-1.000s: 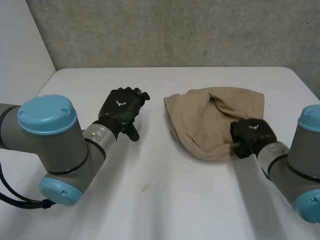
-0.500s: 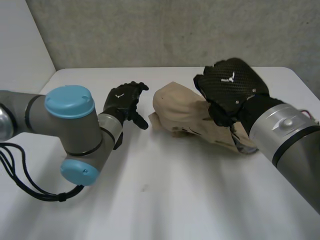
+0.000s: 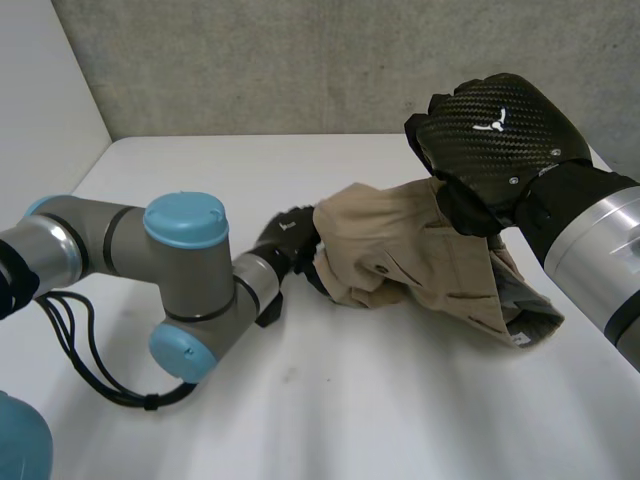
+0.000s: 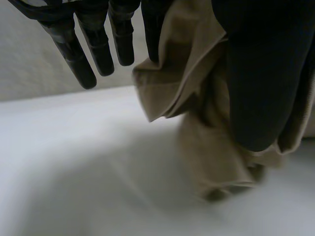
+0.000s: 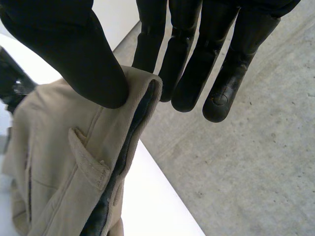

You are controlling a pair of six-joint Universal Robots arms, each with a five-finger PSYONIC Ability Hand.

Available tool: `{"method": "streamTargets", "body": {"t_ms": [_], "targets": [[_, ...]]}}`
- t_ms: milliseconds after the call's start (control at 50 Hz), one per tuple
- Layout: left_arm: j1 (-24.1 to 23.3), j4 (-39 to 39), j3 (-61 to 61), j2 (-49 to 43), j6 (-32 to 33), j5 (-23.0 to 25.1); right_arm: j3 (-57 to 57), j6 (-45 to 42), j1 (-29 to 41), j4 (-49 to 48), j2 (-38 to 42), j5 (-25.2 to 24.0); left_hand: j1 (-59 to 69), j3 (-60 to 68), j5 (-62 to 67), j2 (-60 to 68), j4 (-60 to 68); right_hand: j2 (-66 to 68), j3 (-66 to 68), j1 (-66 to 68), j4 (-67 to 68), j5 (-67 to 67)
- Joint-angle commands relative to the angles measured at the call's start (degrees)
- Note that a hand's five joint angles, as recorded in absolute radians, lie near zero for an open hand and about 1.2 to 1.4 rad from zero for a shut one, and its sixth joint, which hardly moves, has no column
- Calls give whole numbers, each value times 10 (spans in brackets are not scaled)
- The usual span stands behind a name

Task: Fold the shorts.

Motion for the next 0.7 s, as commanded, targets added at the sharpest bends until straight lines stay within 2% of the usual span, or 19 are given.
{"method": "streamTargets", "body": {"t_ms": [20, 60, 80, 160, 240, 320, 360, 460, 540, 700], "targets": [[-4, -28, -30, 17, -16, -17, -8, -17, -8, -3, 29, 0, 152, 154, 152, 150, 154, 126, 124, 250, 117, 140], [-4, -28, -32, 25, -16, -39, -8, -17, -17, -2, 34, -1, 246, 248, 246, 244, 248, 126, 124, 250, 117, 140], [-4, -29, -33, 29, -16, -61, -8, -17, -19, -2, 34, -1, 370, 372, 370, 367, 372, 126, 124, 250, 117, 140], [-9, -30, -30, 34, -19, -102, -8, -14, -23, -4, 37, -1, 621, 623, 621, 618, 623, 126, 124, 250, 117, 140], [-14, -30, -27, 57, -9, -137, -9, -13, -32, -29, 44, 4, 622, 624, 621, 619, 623, 126, 124, 250, 117, 140], [-7, -29, -27, 102, 6, -160, -19, -15, -44, -56, 46, 31, 622, 624, 621, 619, 623, 126, 124, 250, 117, 140], [2, -28, -27, 122, 19, -160, -33, -15, -50, -65, 56, 45, 622, 624, 621, 619, 623, 126, 124, 250, 117, 140], [63, -21, -29, 202, 105, -156, -81, -10, -56, -69, 96, 58, 622, 624, 621, 619, 623, 126, 124, 250, 117, 140], [79, -19, -30, 241, 149, -149, -110, 15, -55, -75, 115, 68, 622, 624, 621, 619, 623, 126, 124, 250, 117, 140], [88, -20, -83, 245, 129, -132, -109, 63, -58, -80, 112, 68, 622, 624, 621, 619, 623, 126, 124, 250, 117, 140]]}}
